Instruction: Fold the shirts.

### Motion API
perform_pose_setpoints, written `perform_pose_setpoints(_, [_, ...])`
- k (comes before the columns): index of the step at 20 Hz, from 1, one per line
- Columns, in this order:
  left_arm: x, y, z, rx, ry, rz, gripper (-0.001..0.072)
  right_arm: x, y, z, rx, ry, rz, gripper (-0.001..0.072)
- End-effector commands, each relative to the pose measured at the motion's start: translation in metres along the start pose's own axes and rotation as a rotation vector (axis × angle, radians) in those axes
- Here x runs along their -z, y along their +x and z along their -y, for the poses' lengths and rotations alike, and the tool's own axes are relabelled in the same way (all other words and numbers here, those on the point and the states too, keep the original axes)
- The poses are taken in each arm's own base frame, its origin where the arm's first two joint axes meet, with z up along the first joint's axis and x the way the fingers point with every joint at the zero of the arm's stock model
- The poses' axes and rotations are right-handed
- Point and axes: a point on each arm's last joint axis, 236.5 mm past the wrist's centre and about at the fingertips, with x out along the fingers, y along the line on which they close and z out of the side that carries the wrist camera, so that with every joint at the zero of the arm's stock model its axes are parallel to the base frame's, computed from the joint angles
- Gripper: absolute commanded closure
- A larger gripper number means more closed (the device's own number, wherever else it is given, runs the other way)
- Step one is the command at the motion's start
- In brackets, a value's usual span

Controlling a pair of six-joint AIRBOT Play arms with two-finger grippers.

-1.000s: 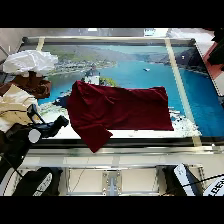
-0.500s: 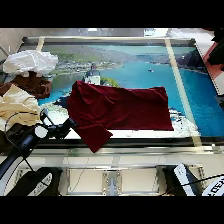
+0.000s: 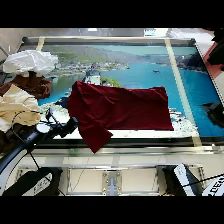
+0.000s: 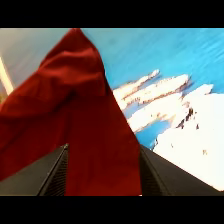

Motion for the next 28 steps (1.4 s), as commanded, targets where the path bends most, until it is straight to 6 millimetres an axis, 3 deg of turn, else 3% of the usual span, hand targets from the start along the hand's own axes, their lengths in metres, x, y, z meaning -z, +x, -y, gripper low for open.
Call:
perform_pose_setpoints(1, [-0.014, -0.005, 0.029, 0.075, 0.048, 0.023, 0.0696, 0.097, 0.033, 0.026, -0.001, 0.161, -0.240, 0.0209])
perform_pose_setpoints(3, [-0.023, -0.010, 0.045, 0.102, 0.092, 0.038, 0.0696, 0.141, 0.050, 0.048, 0.047, 0.265, -0.294, 0.0208])
perform_pose_setpoints(5, [-0.028, -0.013, 0.055, 0.121, 0.121, 0.041, 0.0696, 0.154, 0.063, 0.050, 0.032, 0.354, -0.268, 0.0207])
perform_pose_setpoints(8, [-0.026, -0.016, 0.062, 0.136, 0.151, 0.025, 0.0696, 0.153, 0.074, 0.044, -0.018, 0.458, -0.208, 0.0207])
perform_pose_setpoints(15, [-0.024, -0.016, 0.063, 0.137, 0.159, 0.017, 0.0696, 0.153, 0.093, 0.045, 0.010, 0.471, -0.144, 0.0222])
perform_pose_setpoints(18, [-0.020, -0.016, 0.063, 0.140, 0.170, 0.002, 0.0696, 0.145, 0.111, 0.032, 0.017, 0.441, -0.097, 0.0343])
perform_pose_setpoints(23, [-0.017, -0.016, 0.063, 0.142, 0.189, -0.012, 0.0696, 0.149, 0.137, 0.020, 0.020, 0.497, -0.081, 0.0349])
perform_pose_setpoints(24, [-0.017, -0.016, 0.063, 0.142, 0.188, -0.012, 0.0696, 0.146, 0.137, 0.017, 0.008, 0.509, -0.072, 0.0415])
perform_pose_setpoints(25, [-0.017, -0.016, 0.063, 0.142, 0.189, -0.011, 0.0696, 0.140, 0.137, 0.013, -0.008, 0.499, -0.063, 0.0611])
perform_pose_setpoints(26, [-0.018, -0.016, 0.064, 0.143, 0.196, -0.009, 0.0696, 0.132, 0.136, 0.005, -0.034, 0.468, -0.061, 0.0681])
perform_pose_setpoints(28, [-0.022, -0.021, 0.075, 0.162, 0.240, 0.000, 0.0696, 0.106, 0.129, -0.024, -0.123, 0.393, -0.040, 0.0681])
